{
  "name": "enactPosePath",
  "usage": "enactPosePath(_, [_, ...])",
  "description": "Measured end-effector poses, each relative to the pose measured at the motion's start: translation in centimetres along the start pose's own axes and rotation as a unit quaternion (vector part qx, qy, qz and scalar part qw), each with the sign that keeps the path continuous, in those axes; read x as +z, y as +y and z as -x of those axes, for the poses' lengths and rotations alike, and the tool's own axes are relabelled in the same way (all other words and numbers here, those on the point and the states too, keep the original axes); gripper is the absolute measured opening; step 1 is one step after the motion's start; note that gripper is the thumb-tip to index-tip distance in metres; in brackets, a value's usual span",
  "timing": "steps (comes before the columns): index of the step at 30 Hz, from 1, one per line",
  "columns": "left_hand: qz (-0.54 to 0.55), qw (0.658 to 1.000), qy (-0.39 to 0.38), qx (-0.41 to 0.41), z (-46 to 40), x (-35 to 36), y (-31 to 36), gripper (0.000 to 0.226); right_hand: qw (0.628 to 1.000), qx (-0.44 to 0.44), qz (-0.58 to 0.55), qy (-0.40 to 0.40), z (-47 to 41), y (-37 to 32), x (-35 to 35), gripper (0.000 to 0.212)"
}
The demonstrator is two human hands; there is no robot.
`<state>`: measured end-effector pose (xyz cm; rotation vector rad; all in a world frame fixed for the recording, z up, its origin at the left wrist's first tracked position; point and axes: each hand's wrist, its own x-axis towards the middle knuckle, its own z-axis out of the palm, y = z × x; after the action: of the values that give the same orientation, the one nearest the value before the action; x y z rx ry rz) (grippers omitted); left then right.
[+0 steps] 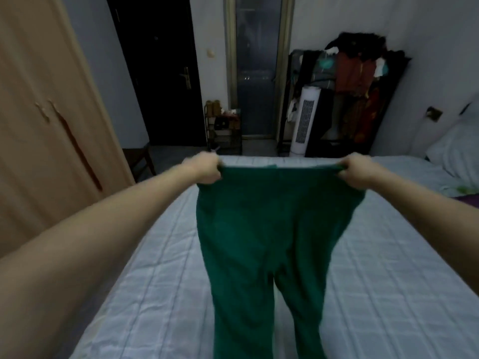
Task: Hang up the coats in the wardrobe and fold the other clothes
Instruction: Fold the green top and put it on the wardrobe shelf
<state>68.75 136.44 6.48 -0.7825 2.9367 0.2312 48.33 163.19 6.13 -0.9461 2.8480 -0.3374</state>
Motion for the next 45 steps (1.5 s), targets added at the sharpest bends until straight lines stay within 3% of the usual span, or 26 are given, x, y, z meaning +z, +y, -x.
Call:
enactPosePath(2, [-0.012, 0.990, 0.138, 0.020, -2.0, -5.7, 0.6, 0.032, 0.991, -0.003, -0.043, 0.125, -2.2, -0.8, -5.1, 0.028])
enactPosePath(5, [-0.072, 0.945, 0.315, 0.055, -3.2, -11.6, 1.1, 0.032, 0.960, -0.028, -0.060, 0.273, -3.4, -1.7, -10.2, 0.030])
enactPosePath(8, [-0.084, 0.909, 0.399, 0.087, -3.3, -13.2, 1.2, 0.031, 0.932, -0.069, -0.071, 0.350, -3.0, -1.6, -12.2, 0.031])
enactPosePath(11, [-0.085, 0.898, 0.412, 0.126, -2.0, -11.2, 1.2, 0.030, 0.921, -0.090, -0.095, 0.366, -1.8, -0.2, -10.9, 0.026])
enactPosePath(17, [-0.136, 0.899, 0.339, 0.242, 2.5, 1.0, -0.3, 0.029, 0.925, -0.215, 0.014, 0.311, 2.5, 4.3, -0.3, 0.033])
enactPosePath(20, [-0.150, 0.903, 0.275, 0.295, 4.5, 11.8, -2.0, 0.030, 0.927, -0.260, 0.051, 0.267, 5.8, 7.9, 9.3, 0.038])
enactPosePath(24, [-0.146, 0.930, 0.159, 0.296, 9.9, 29.0, -3.4, 0.042, 0.942, -0.296, 0.078, 0.136, 12.4, 12.6, 25.2, 0.044])
enactPosePath(27, [-0.152, 0.943, -0.007, 0.297, 14.9, 40.3, -3.3, 0.063, 0.954, -0.284, 0.092, 0.013, 18.2, 16.0, 35.5, 0.050])
enactPosePath(30, [-0.102, 0.939, -0.126, 0.304, 21.4, 49.1, -2.3, 0.063, 0.954, -0.278, 0.097, -0.066, 25.0, 18.5, 42.4, 0.039])
enactPosePath(32, [-0.099, 0.929, -0.153, 0.321, 25.4, 52.7, -0.6, 0.063, 0.953, -0.258, 0.116, -0.109, 29.3, 20.8, 45.5, 0.016])
enactPosePath(34, [-0.097, 0.925, -0.171, 0.324, 28.8, 55.9, 0.5, 0.062, 0.956, -0.227, 0.112, -0.147, 33.0, 22.7, 48.1, 0.033])
enactPosePath(35, [-0.093, 0.921, -0.177, 0.334, 29.9, 57.2, 0.8, 0.061, 0.952, -0.201, 0.150, -0.177, 34.4, 22.3, 48.5, 0.021])
enactPosePath(37, [-0.065, 0.921, -0.172, 0.345, 31.4, 59.0, 0.7, 0.058, 0.937, -0.157, 0.199, -0.242, 36.3, 21.7, 49.8, 0.057])
enactPosePath(39, [-0.023, 0.939, -0.173, 0.298, 32.7, 60.5, -1.1, 0.050, 0.915, -0.078, 0.253, -0.303, 37.2, 17.5, 49.0, 0.052])
enactPosePath(40, [0.004, 0.954, -0.140, 0.266, 33.4, 61.2, -2.4, 0.048, 0.923, -0.065, 0.246, -0.289, 37.3, 15.3, 48.7, 0.046])
enactPosePath(42, [0.168, 0.976, -0.094, 0.101, 34.6, 61.6, -4.4, 0.045, 0.918, -0.038, 0.182, -0.349, 37.2, 9.6, 48.5, 0.044])
enactPosePath(45, [0.317, 0.935, -0.028, -0.155, 34.5, 61.1, -5.5, 0.029, 0.936, -0.060, 0.007, -0.347, 37.4, 1.7, 50.8, 0.033])
